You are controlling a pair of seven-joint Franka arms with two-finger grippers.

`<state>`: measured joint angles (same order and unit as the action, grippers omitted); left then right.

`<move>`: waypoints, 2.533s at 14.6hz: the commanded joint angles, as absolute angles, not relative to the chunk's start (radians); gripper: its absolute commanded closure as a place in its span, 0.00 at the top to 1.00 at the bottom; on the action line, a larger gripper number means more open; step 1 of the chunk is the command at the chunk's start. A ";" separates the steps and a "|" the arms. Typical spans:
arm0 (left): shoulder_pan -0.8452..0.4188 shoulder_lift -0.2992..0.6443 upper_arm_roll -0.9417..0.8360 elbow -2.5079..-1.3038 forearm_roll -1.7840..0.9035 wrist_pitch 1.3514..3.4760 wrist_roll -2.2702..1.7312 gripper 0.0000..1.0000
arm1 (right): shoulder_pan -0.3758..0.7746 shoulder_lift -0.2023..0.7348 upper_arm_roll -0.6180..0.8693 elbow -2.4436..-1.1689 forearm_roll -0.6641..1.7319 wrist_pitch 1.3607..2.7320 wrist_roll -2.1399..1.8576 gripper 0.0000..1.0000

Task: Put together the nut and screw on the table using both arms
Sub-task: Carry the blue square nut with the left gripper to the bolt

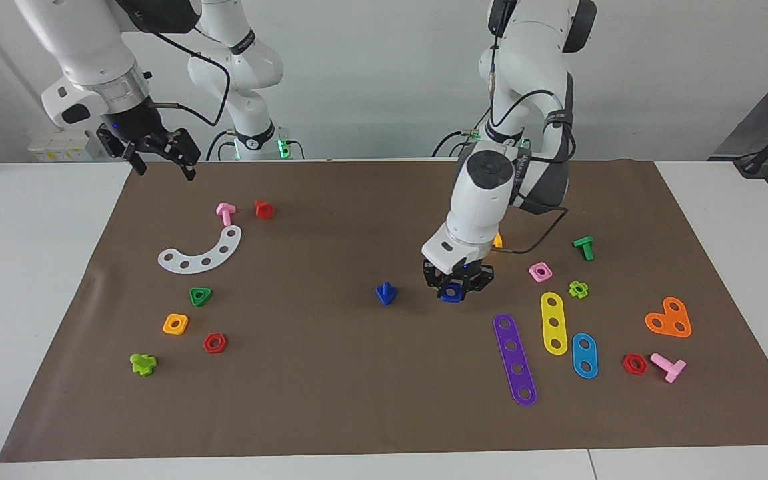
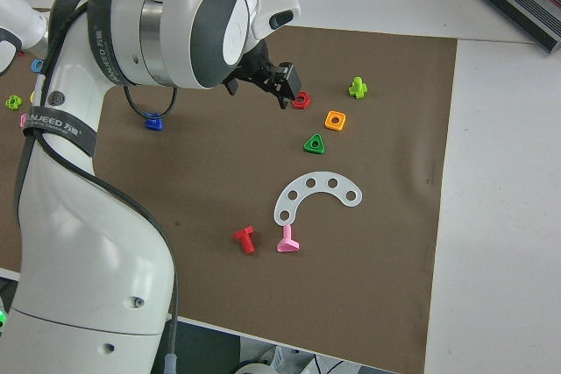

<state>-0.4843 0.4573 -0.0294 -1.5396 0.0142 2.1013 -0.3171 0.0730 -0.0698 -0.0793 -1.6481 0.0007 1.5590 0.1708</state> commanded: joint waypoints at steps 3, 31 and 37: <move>-0.555 0.500 -0.014 -1.491 0.018 2.108 -0.412 0.00 | 0.069 -0.084 -0.083 -1.658 0.023 1.551 0.146 1.00; -0.635 0.522 -0.020 -1.582 -0.037 2.255 -0.477 0.00 | 0.069 -0.084 -0.083 -1.658 0.023 1.551 0.146 1.00; -0.635 0.522 -0.020 -1.569 -0.037 2.221 -0.469 0.00 | 0.069 -0.084 -0.083 -1.657 0.023 1.551 0.146 1.00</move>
